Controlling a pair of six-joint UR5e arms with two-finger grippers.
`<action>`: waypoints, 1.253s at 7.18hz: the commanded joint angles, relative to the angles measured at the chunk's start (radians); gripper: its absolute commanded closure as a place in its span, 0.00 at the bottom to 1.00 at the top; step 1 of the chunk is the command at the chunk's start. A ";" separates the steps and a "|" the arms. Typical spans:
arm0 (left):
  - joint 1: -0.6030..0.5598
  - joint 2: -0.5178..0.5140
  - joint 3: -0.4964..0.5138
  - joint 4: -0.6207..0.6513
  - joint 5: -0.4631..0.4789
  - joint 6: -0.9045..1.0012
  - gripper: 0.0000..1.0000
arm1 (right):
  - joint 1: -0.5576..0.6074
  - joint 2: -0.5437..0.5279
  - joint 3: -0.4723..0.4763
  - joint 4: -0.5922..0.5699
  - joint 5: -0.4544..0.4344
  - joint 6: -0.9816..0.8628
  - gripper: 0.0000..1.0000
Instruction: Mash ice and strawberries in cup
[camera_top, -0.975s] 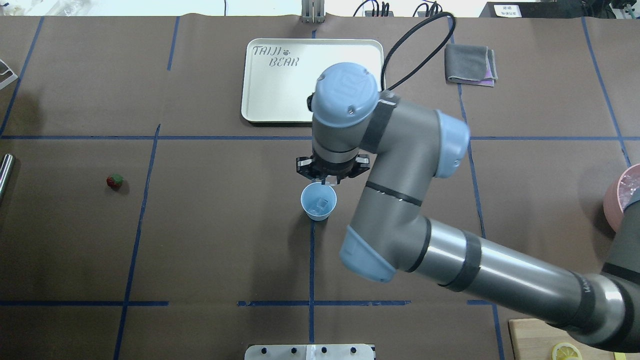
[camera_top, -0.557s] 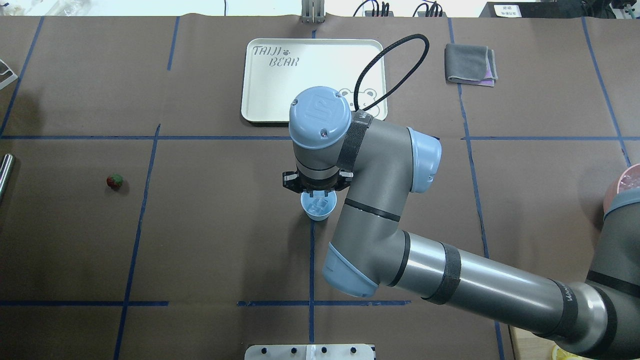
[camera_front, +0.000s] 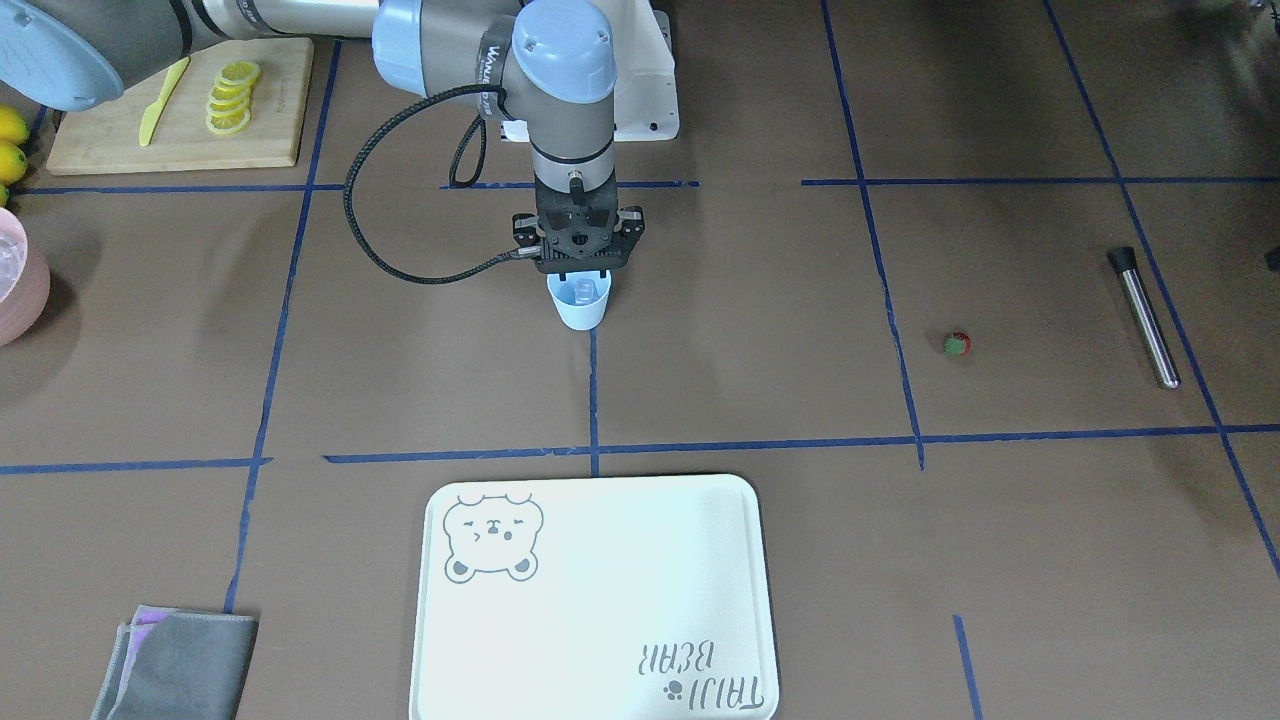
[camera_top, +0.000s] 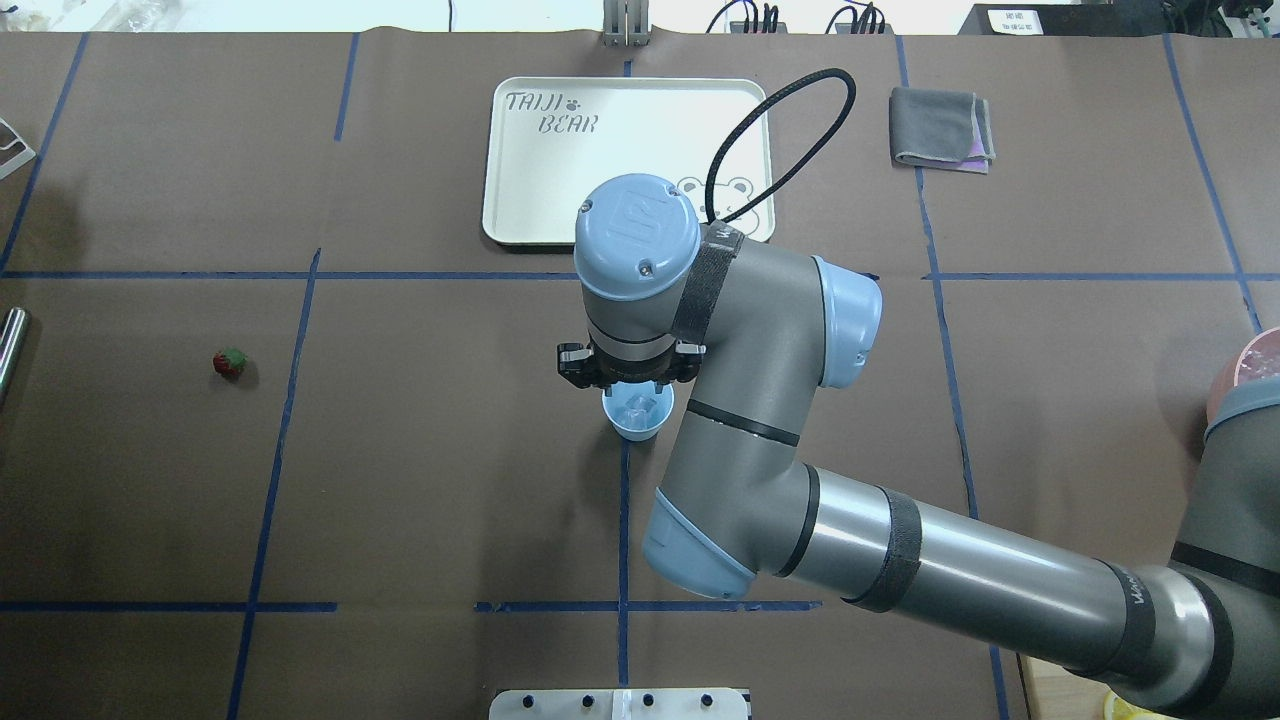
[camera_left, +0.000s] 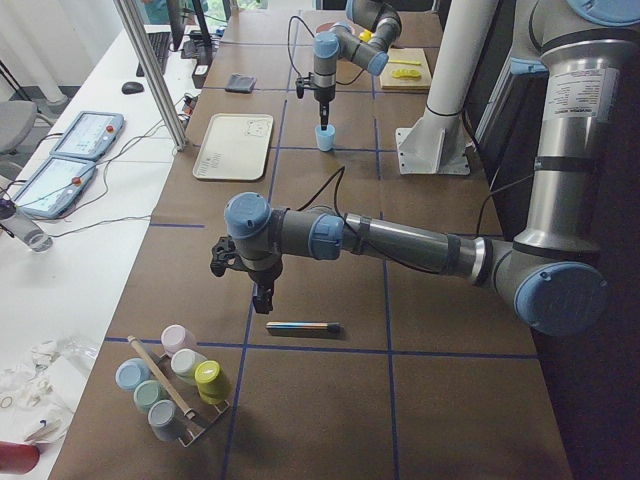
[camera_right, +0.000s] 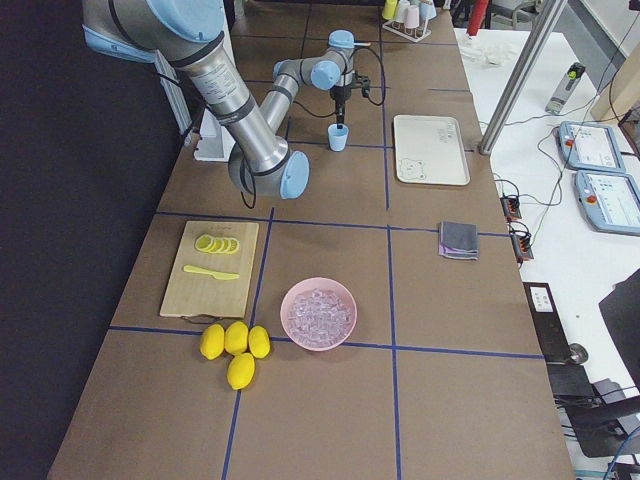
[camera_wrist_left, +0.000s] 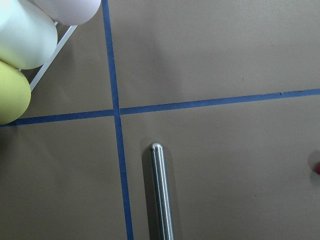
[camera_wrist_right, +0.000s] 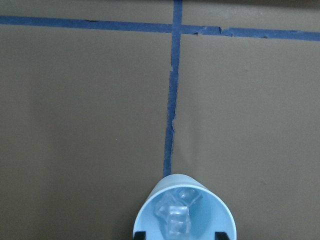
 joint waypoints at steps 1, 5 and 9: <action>0.011 -0.013 -0.009 -0.002 0.002 -0.024 0.00 | 0.012 0.002 0.025 0.000 0.000 0.000 0.04; 0.343 -0.030 -0.072 -0.335 0.108 -0.660 0.00 | 0.237 -0.183 0.232 -0.009 0.061 -0.122 0.01; 0.653 -0.039 -0.042 -0.547 0.339 -0.984 0.00 | 0.525 -0.415 0.280 -0.002 0.213 -0.591 0.01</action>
